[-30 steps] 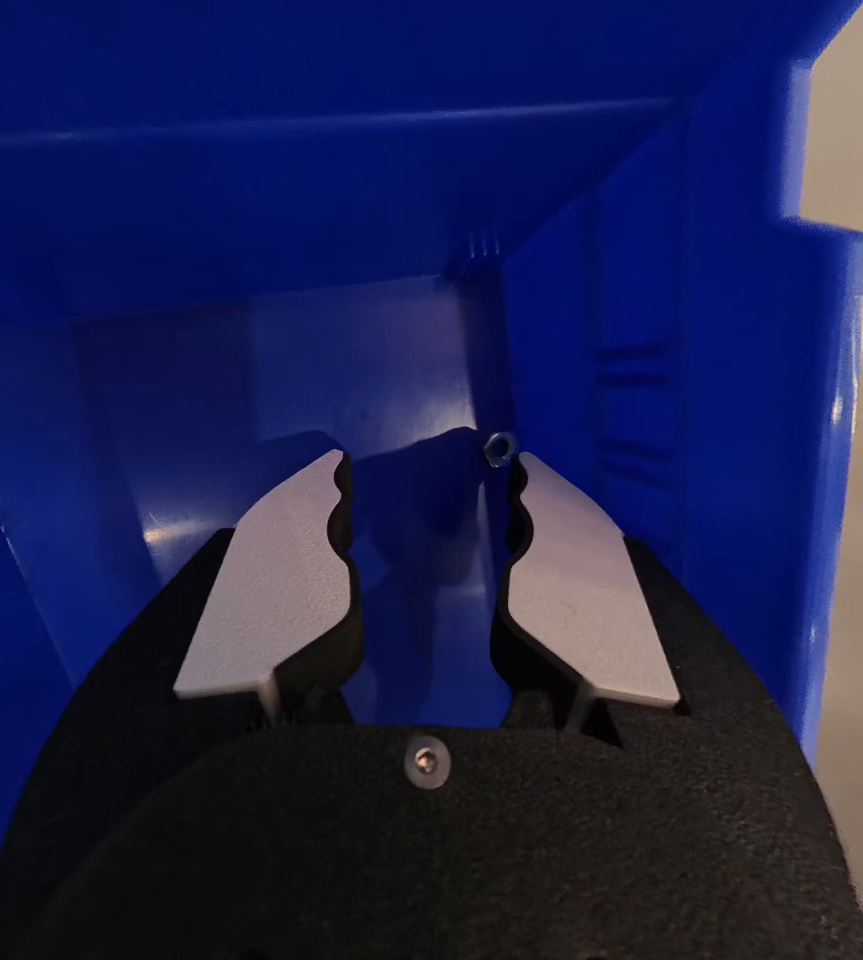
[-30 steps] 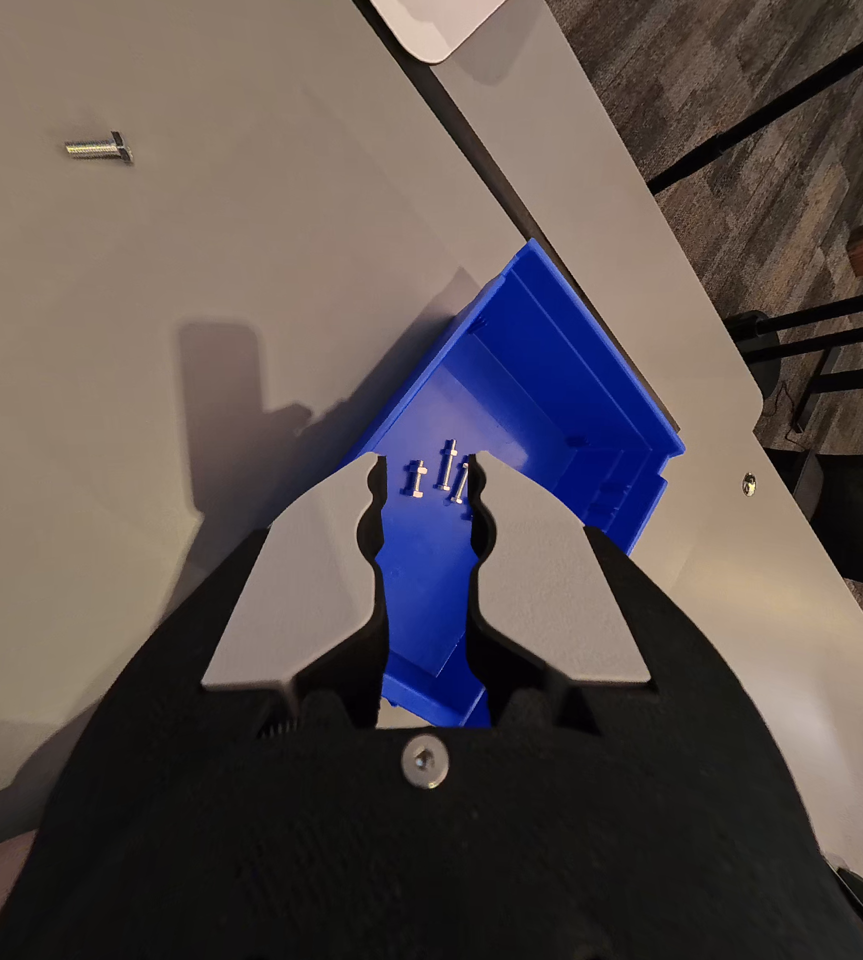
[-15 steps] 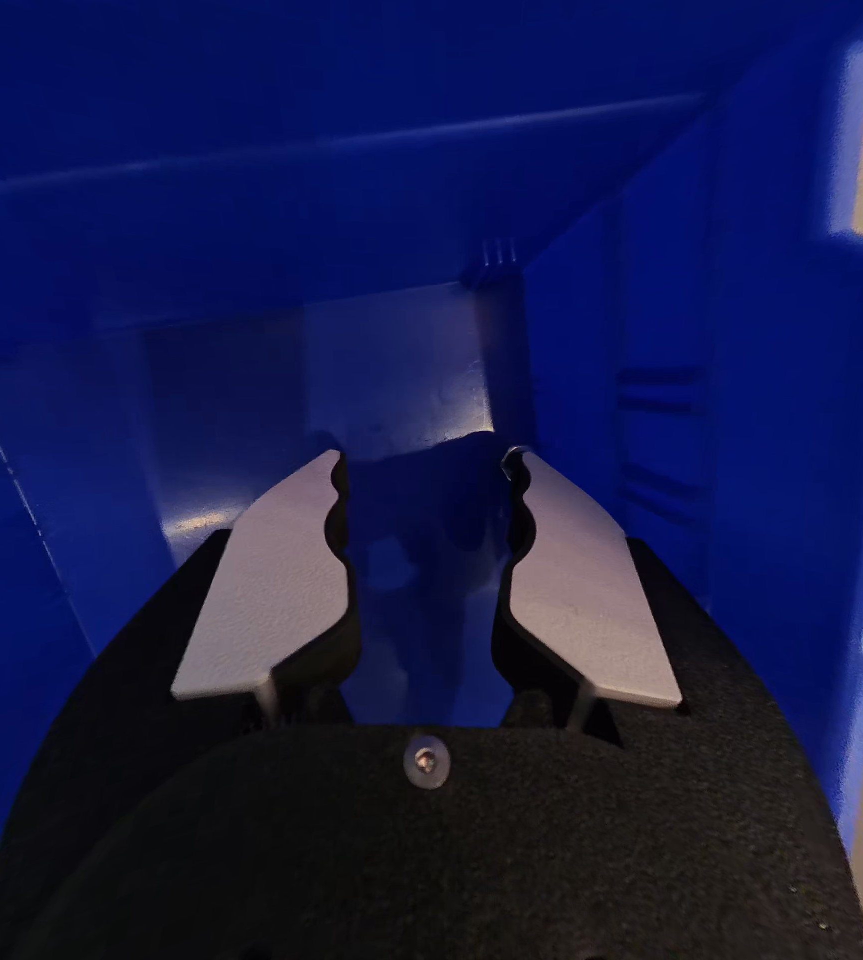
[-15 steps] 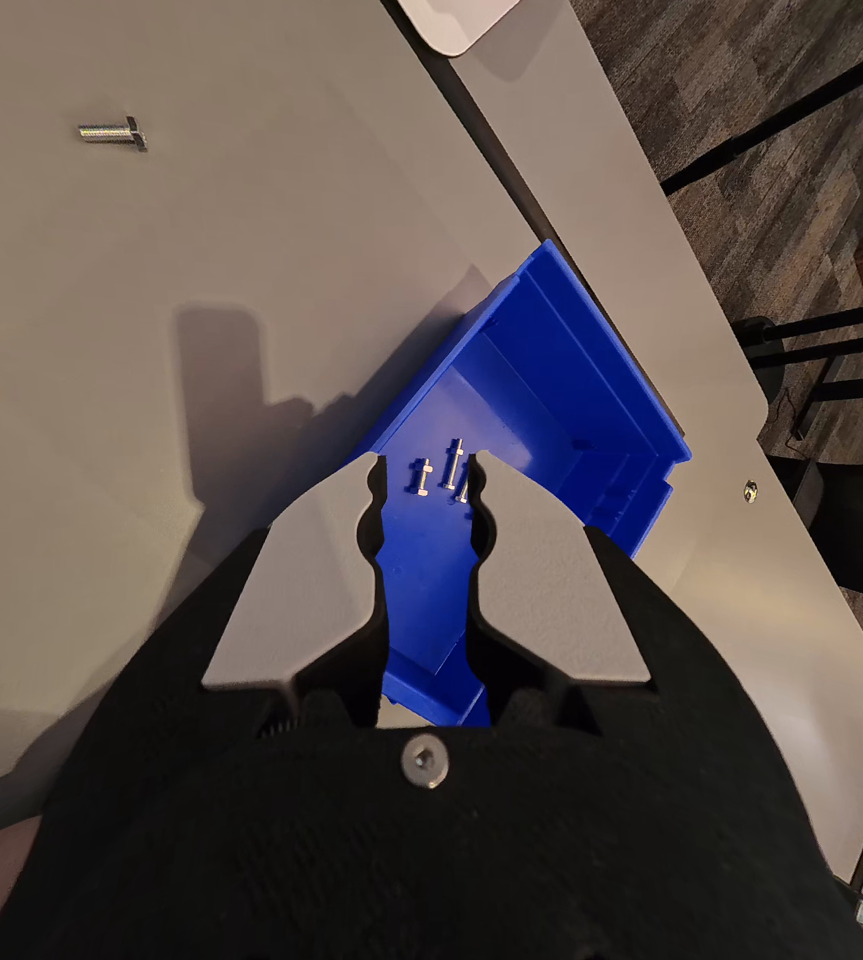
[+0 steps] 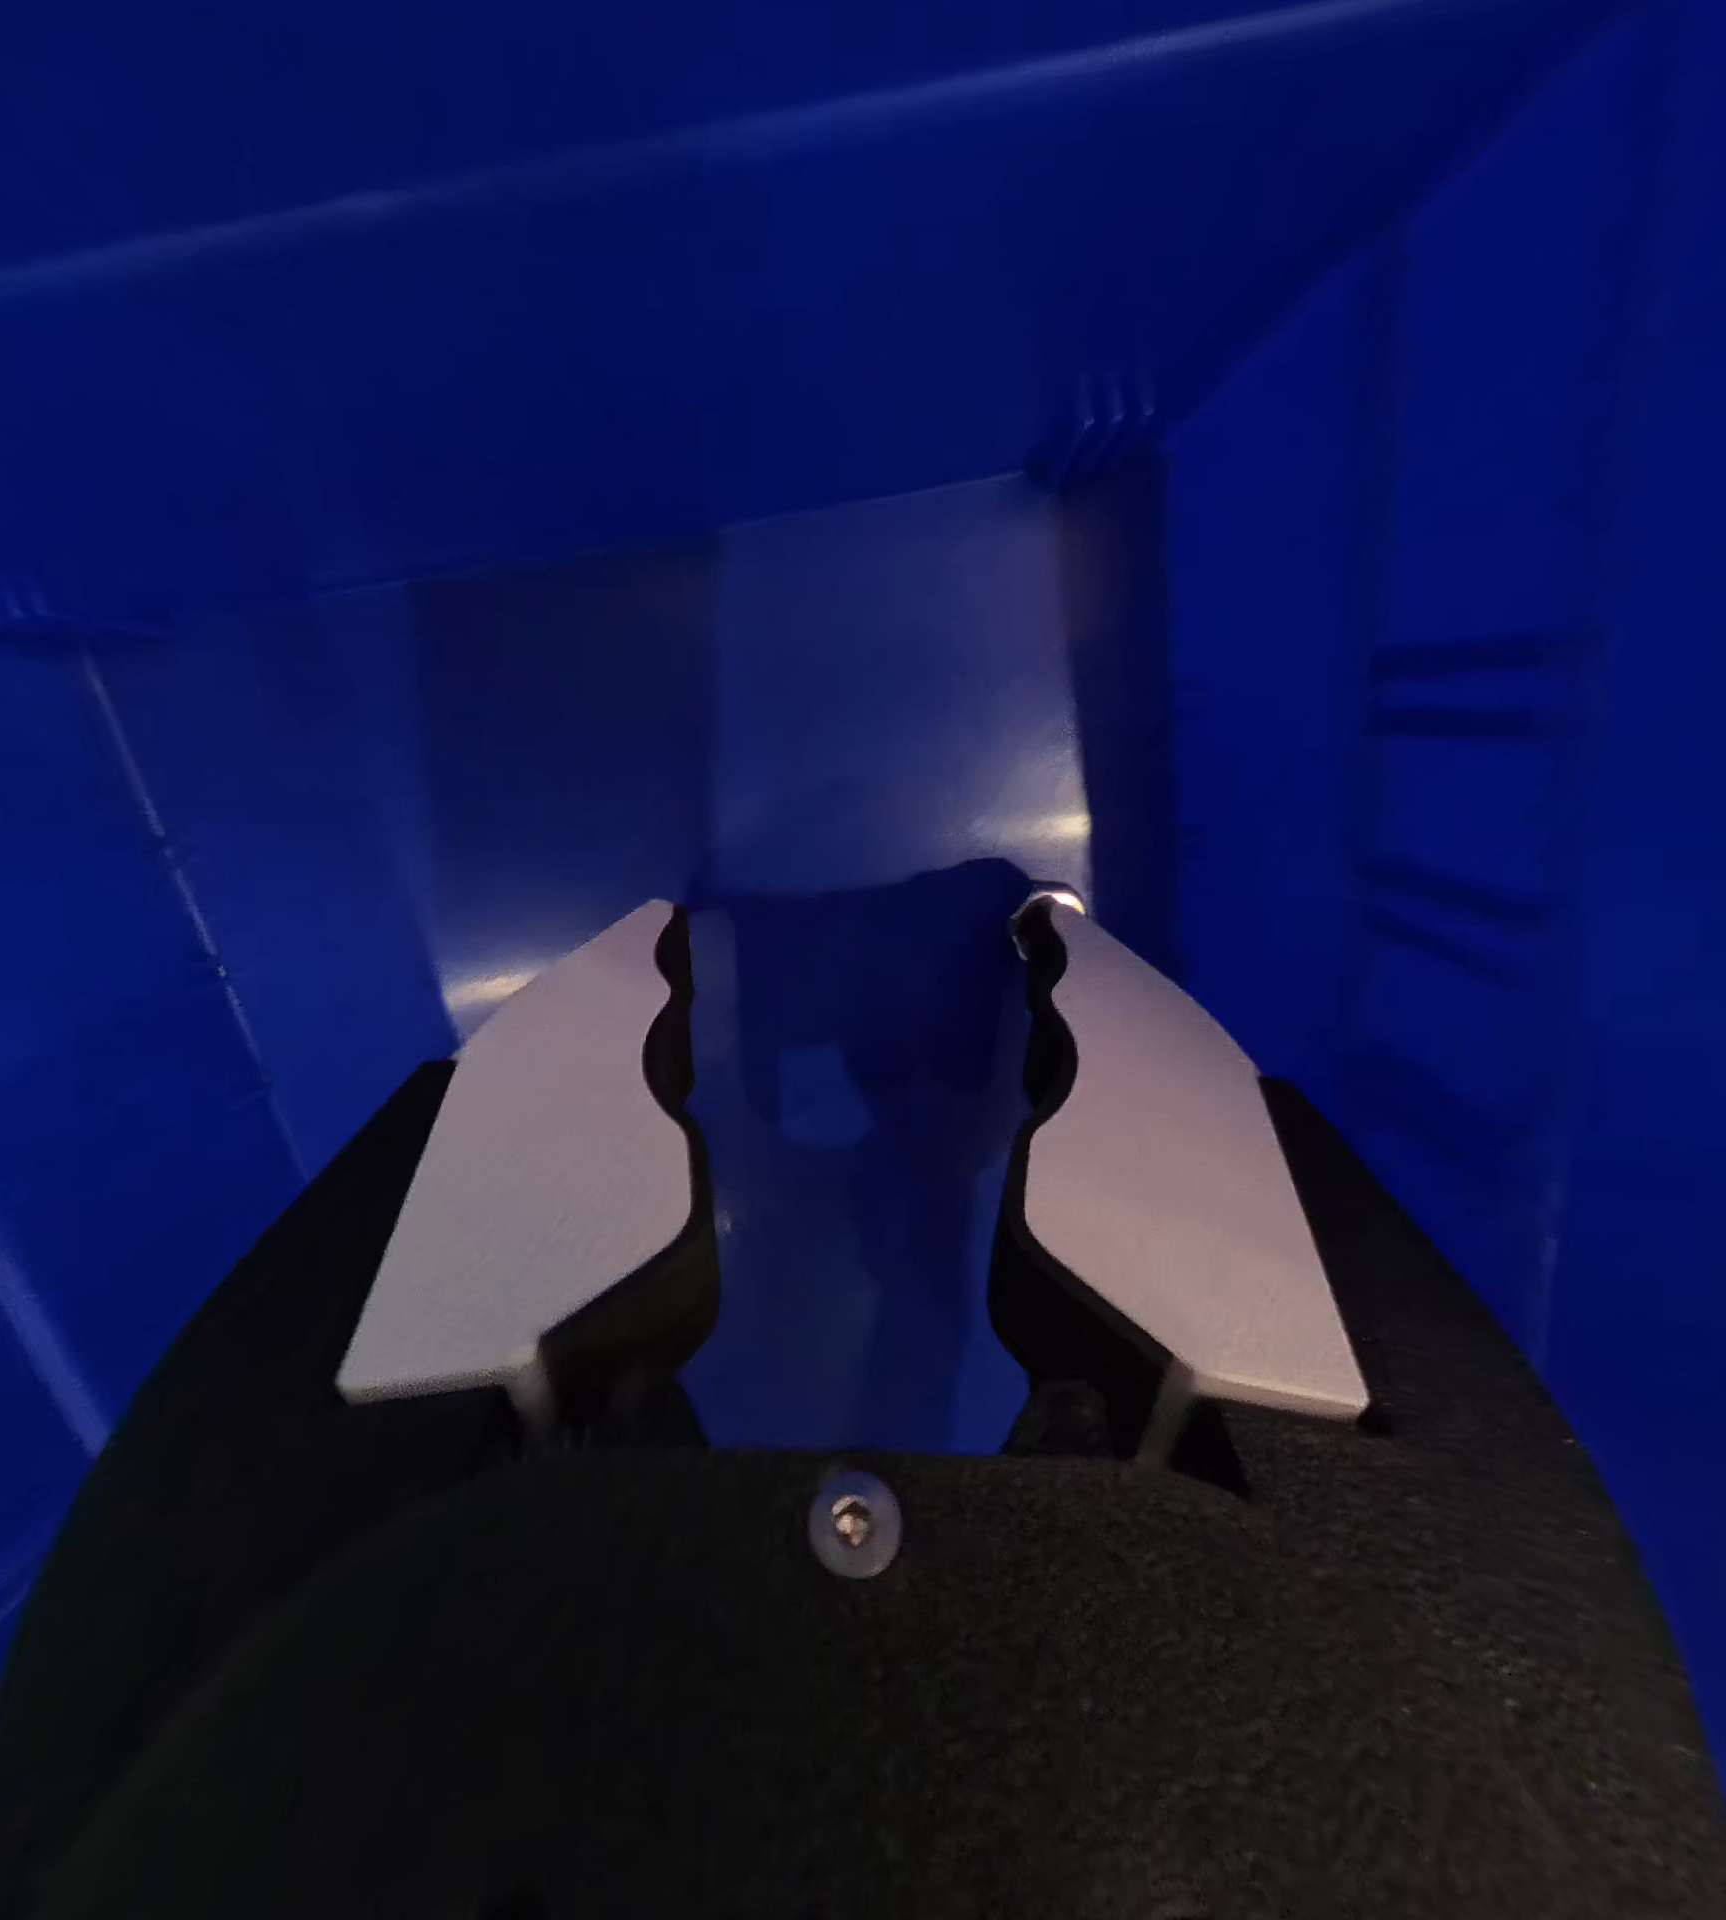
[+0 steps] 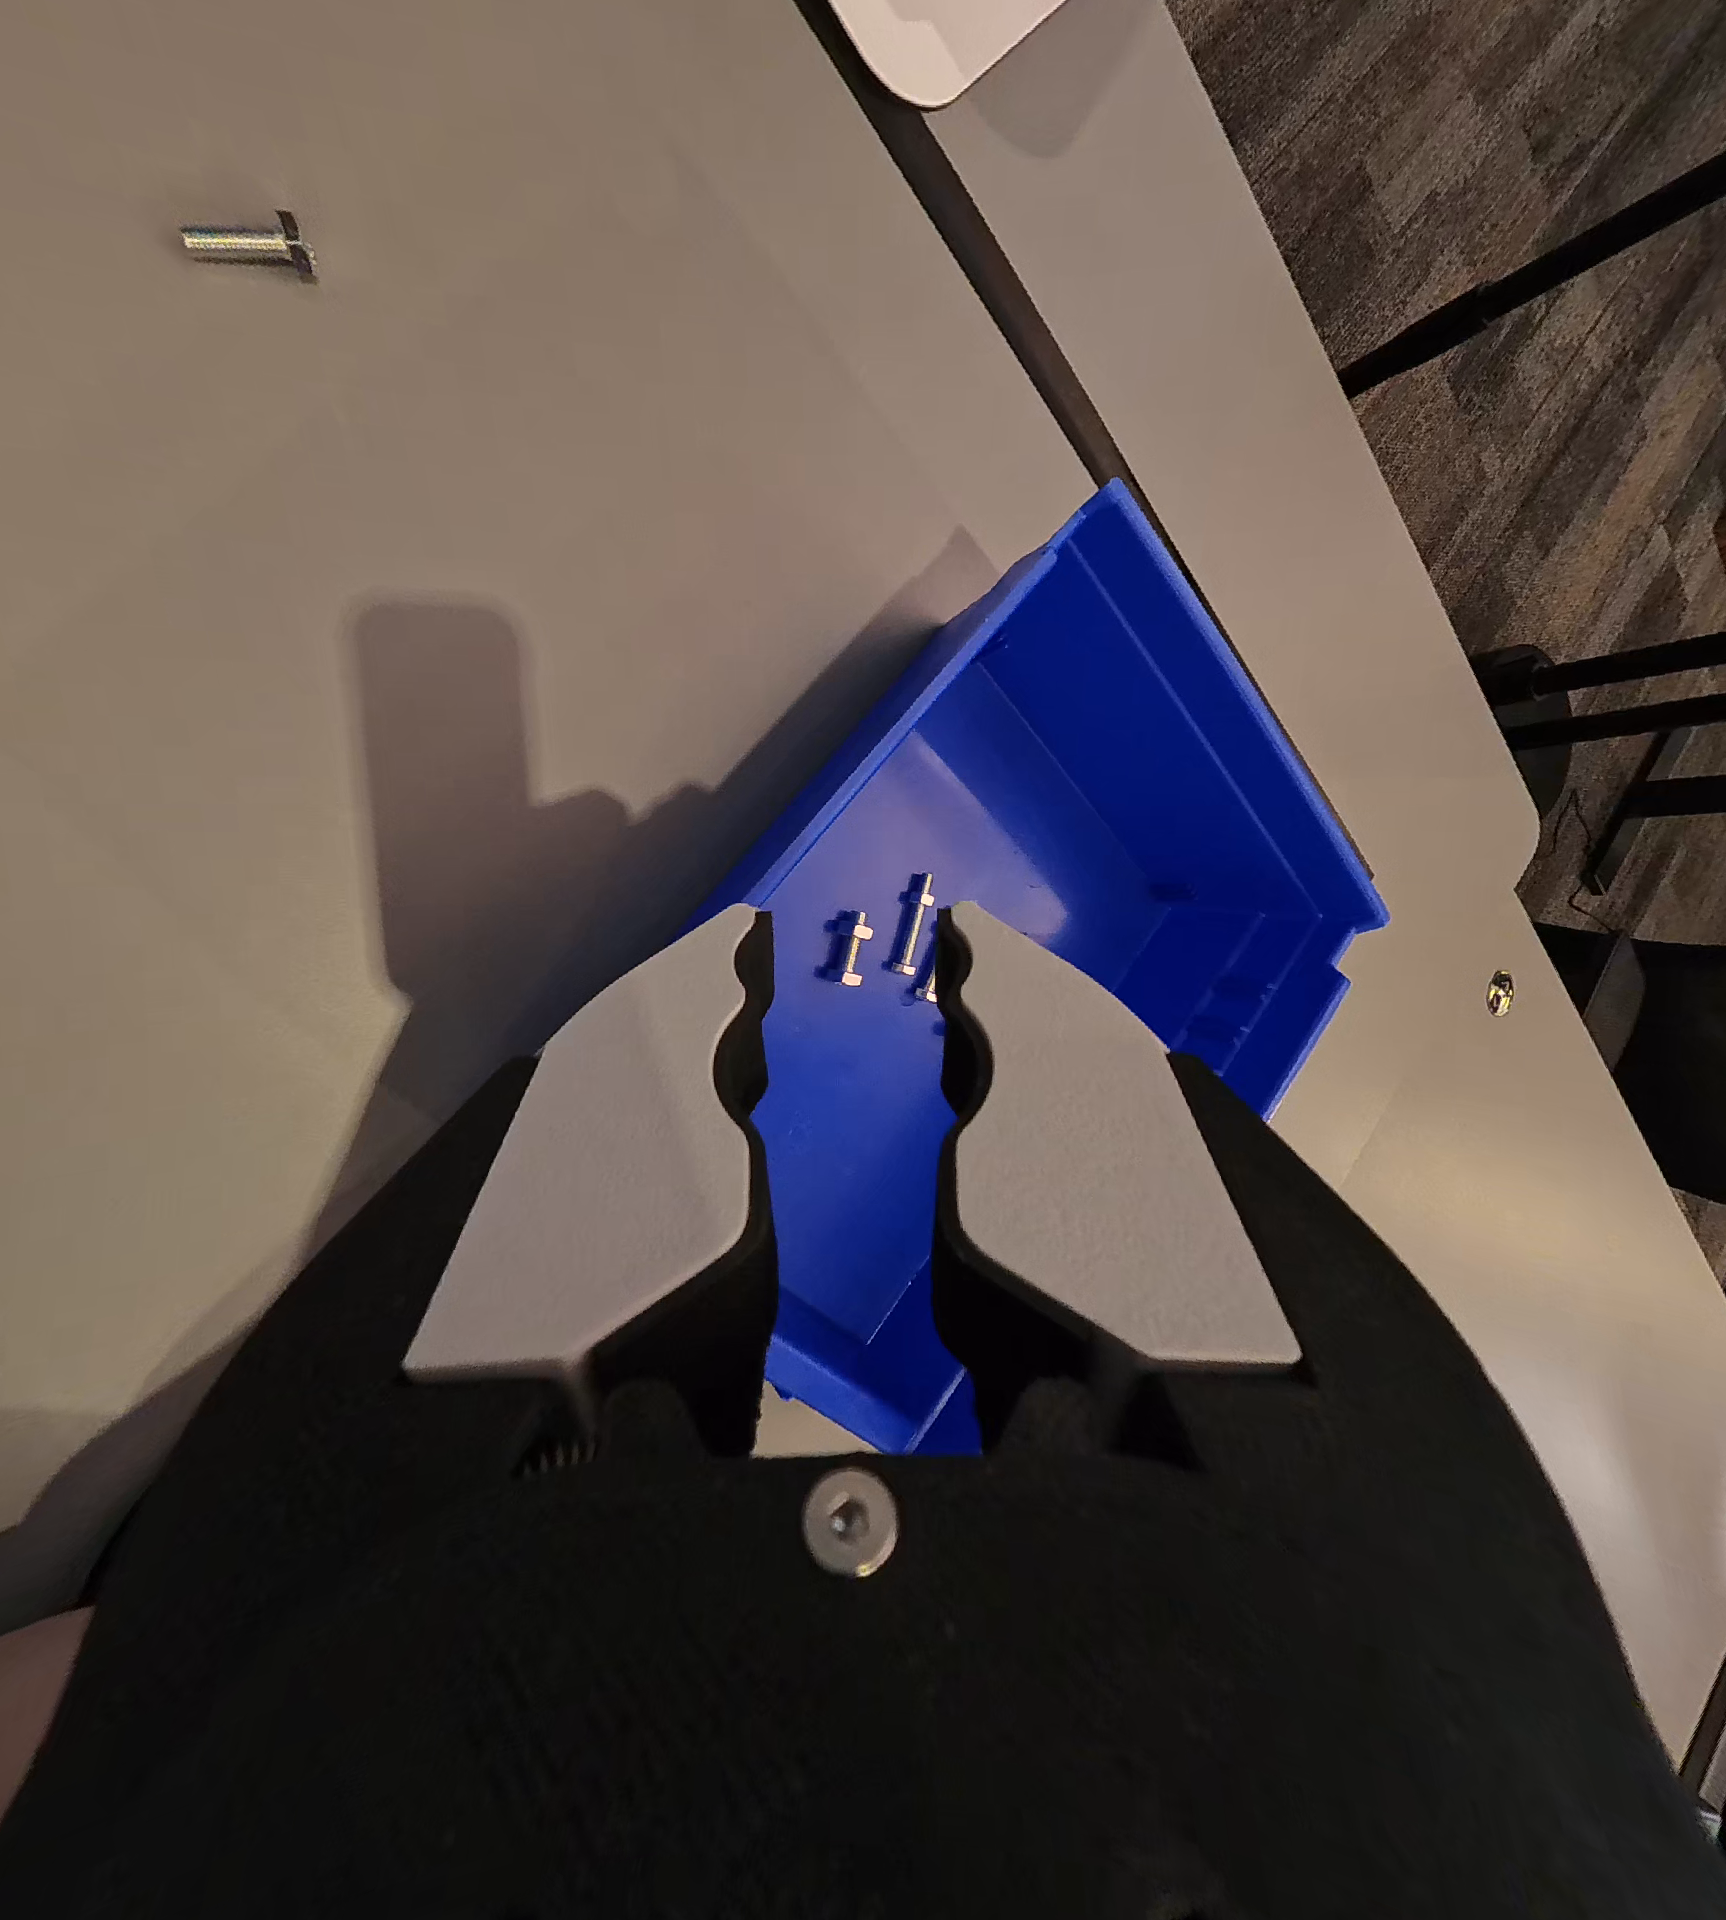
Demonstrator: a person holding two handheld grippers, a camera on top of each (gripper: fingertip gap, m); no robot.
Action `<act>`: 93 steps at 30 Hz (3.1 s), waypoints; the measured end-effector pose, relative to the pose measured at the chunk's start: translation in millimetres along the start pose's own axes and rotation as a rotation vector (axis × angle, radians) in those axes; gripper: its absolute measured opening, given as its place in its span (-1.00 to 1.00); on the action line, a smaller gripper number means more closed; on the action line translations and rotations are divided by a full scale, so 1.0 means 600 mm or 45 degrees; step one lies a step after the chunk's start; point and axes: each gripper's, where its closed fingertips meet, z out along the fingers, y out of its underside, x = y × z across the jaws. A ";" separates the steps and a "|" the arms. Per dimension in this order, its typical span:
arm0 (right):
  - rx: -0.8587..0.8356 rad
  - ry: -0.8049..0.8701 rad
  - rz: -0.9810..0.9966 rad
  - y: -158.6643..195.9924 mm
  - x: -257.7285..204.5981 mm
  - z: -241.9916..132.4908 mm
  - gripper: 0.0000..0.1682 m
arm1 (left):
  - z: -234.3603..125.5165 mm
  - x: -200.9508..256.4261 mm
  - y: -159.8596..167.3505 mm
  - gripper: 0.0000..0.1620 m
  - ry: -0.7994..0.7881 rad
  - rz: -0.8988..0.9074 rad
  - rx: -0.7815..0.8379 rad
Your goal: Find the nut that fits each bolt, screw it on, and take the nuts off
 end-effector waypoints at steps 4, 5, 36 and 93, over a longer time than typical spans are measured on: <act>0.002 -0.003 -0.010 -0.001 -0.002 -0.001 -0.63 | -0.005 -0.024 0.018 -0.27 -0.029 -0.005 -0.030; 0.001 -0.005 -0.015 -0.001 -0.003 -0.001 -0.63 | -0.007 -0.029 0.022 -0.30 -0.028 -0.010 -0.035; -0.017 -0.054 -0.081 -0.006 -0.025 0.006 -0.63 | -0.079 -0.029 0.024 -0.95 0.052 0.010 -0.031; 0.208 -0.029 0.016 0.061 0.046 -0.075 -0.64 | -0.083 0.475 -0.040 -0.68 0.435 0.647 0.336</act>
